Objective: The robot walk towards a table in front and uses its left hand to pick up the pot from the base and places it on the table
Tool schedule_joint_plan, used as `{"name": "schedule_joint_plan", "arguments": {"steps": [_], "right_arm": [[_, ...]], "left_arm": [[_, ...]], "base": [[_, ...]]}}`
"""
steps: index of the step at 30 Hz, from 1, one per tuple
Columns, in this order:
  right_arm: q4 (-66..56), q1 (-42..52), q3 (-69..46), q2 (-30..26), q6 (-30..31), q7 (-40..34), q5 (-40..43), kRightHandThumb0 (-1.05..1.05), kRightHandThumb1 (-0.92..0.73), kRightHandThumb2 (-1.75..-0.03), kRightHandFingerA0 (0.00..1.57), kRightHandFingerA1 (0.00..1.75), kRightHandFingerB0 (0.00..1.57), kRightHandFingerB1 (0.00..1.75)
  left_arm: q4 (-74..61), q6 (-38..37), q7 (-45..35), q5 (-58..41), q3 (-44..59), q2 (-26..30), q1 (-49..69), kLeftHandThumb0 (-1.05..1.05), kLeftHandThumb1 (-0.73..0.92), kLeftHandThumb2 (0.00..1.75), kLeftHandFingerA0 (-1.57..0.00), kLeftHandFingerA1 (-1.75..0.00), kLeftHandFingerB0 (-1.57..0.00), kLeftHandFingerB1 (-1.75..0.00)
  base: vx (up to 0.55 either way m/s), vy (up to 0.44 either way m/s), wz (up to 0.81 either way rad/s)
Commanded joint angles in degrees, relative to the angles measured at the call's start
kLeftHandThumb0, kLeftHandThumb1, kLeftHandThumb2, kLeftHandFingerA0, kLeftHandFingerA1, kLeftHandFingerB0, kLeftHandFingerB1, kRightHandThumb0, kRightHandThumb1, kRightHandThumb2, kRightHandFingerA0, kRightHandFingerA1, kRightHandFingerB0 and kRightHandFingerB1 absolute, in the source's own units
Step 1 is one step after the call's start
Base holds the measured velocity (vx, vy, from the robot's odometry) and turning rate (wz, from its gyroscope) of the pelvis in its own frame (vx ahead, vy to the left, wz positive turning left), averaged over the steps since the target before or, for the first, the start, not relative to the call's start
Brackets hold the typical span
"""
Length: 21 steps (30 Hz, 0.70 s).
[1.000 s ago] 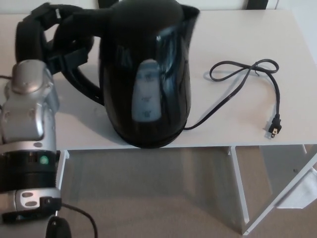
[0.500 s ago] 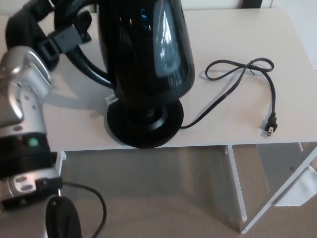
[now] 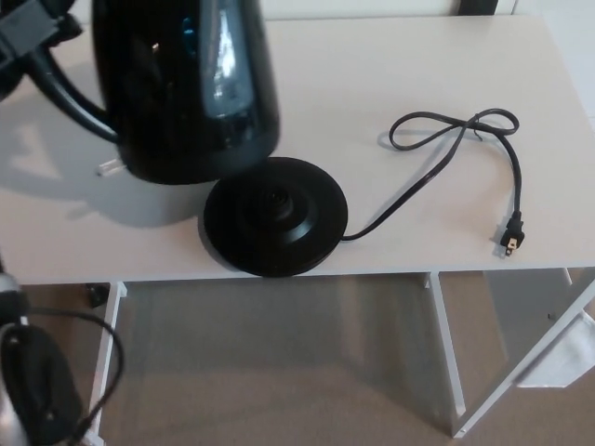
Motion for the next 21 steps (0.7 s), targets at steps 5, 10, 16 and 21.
{"name": "schedule_joint_plan", "arguments": {"steps": [5, 10, 16, 21], "right_arm": [[-0.91, 0.82, 0.00, -1.02, 0.59, -0.29, -0.45, -0.36, -0.65, -0.58, 0.67, 0.43, 0.54, 0.39], [-0.06, 0.49, 0.09, -1.07, 0.08, -0.34, -0.64, -0.35, -0.65, -0.58, 0.67, 0.44, 0.54, 0.39], [0.52, 0.52, 0.10, -1.02, -0.53, -0.40, -0.53, -0.36, -0.65, -0.58, 0.68, 0.44, 0.54, 0.39], [1.05, 0.35, 0.05, -1.02, -0.83, -0.50, -0.49, -0.36, -0.65, -0.59, 0.67, 0.44, 0.54, 0.40]], "left_arm": [[2.84, -5.37, -4.96, -1.99, -0.94, 5.75, 0.87, -0.13, 0.80, 0.77, -0.84, -1.70, -0.67, -1.13], [3.96, -9.25, -5.93, -0.01, -3.22, 7.38, 3.66, -0.12, 0.76, 0.81, -0.83, -1.72, -0.66, -1.16], [4.74, -16.14, -7.58, 2.67, -7.41, 8.29, 7.67, -0.13, 0.74, 0.81, -0.80, -1.73, -0.67, -1.16], [5.04, -23.44, -9.00, 6.56, -12.29, 9.74, 10.76, -0.19, 0.81, 0.66, -0.88, -1.62, -0.72, -1.09]], "base": [[0.00, 0.000, 0.00], [0.00, 0.000, 0.00], [0.00, 0.000, 0.00], [0.00, 0.000, 0.00]]}}
